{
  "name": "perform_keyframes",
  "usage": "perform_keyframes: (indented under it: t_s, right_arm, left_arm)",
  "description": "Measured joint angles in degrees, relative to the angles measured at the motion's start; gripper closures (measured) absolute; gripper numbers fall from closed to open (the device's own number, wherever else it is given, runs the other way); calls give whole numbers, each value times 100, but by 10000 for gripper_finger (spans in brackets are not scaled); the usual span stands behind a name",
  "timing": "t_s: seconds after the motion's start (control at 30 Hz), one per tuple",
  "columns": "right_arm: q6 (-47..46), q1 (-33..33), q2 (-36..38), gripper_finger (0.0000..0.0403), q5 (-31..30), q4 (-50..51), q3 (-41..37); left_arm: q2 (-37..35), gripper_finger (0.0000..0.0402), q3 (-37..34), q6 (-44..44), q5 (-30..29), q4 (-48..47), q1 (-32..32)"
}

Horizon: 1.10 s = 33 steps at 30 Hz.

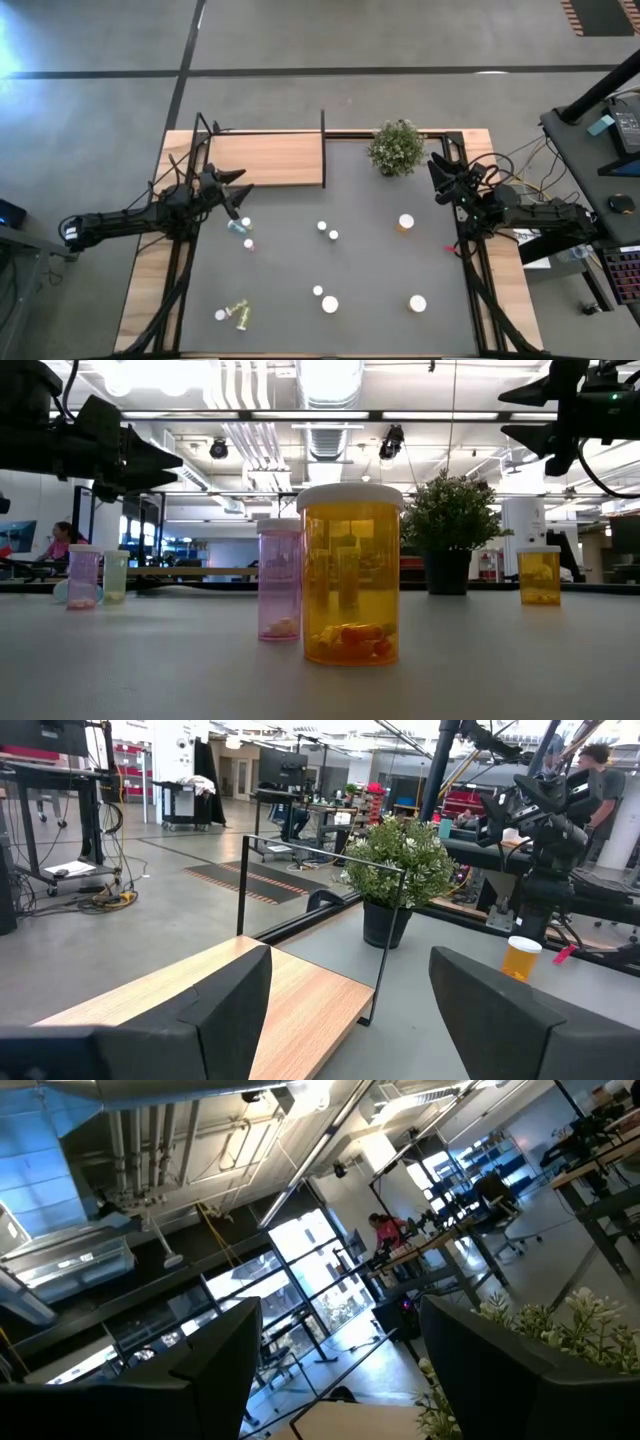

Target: Pick and place medicine bottles onto shelf by color

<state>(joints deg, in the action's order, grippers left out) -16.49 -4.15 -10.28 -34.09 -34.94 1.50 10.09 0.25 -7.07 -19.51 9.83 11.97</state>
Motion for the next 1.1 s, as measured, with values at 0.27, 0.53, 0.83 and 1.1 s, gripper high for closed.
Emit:
perform_keyframes:
  t_s: [0.27,0.53,0.83,1.1]
  right_arm:
    - [0,0,0,142,-1,1,0]
    - [0,-1,0,142,0,0,0]
    - [0,1,0,142,0,0,0]
    - [0,1,0,142,0,1,0]
  left_arm:
    - [1,146,0,1,0,0,2]
    - [2,146,0,0,57,143,0]
    - [2,146,0,523,268,1354,1]
    - [2,146,-2,1514,-355,2716,4]
